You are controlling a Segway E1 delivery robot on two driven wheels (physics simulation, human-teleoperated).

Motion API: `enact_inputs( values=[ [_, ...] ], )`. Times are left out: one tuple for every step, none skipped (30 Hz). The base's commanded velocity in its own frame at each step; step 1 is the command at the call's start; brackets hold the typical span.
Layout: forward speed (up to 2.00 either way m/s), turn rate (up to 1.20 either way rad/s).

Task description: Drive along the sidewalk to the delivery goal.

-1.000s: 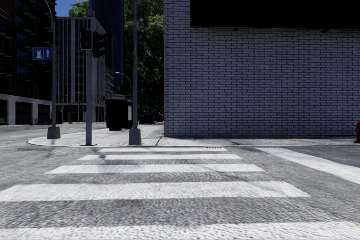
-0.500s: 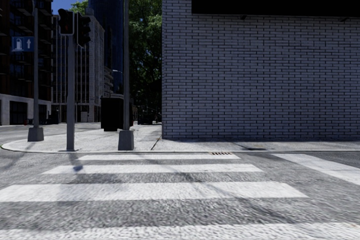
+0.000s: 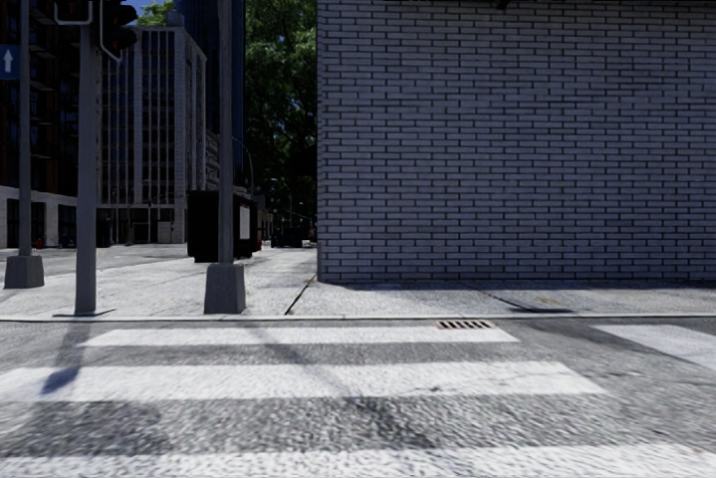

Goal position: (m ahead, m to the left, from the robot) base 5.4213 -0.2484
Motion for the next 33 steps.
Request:
enact_inputs(
  values=[
    [2.00,-0.12],
    [2.00,-0.16],
    [2.00,-0.17],
    [2.00,-0.17],
    [2.00,-0.17],
    [2.00,-0.17],
    [2.00,-0.17],
    [2.00,-0.17],
    [2.00,-0.18],
    [2.00,-0.18],
    [2.00,-0.18],
    [2.00,-0.18],
    [2.00,-0.18],
    [2.00,-0.18],
    [2.00,-0.19],
    [2.00,-0.22],
    [2.00,-0.27],
    [2.00,-0.28],
    [2.00,-0.28],
    [2.00,-0.28],
    [2.00,-0.28],
    [2.00,-0.28],
    [2.00,-0.28],
    [2.00,-0.28],
    [2.00,-0.29],
    [2.00,-0.29],
    [2.00,-0.31],
    [2.00,-0.35],
    [2.00,-0.36],
    [2.00,-0.37],
    [2.00,-0.37],
    [2.00,-0.37],
    [2.00,-0.37]
  ],
)
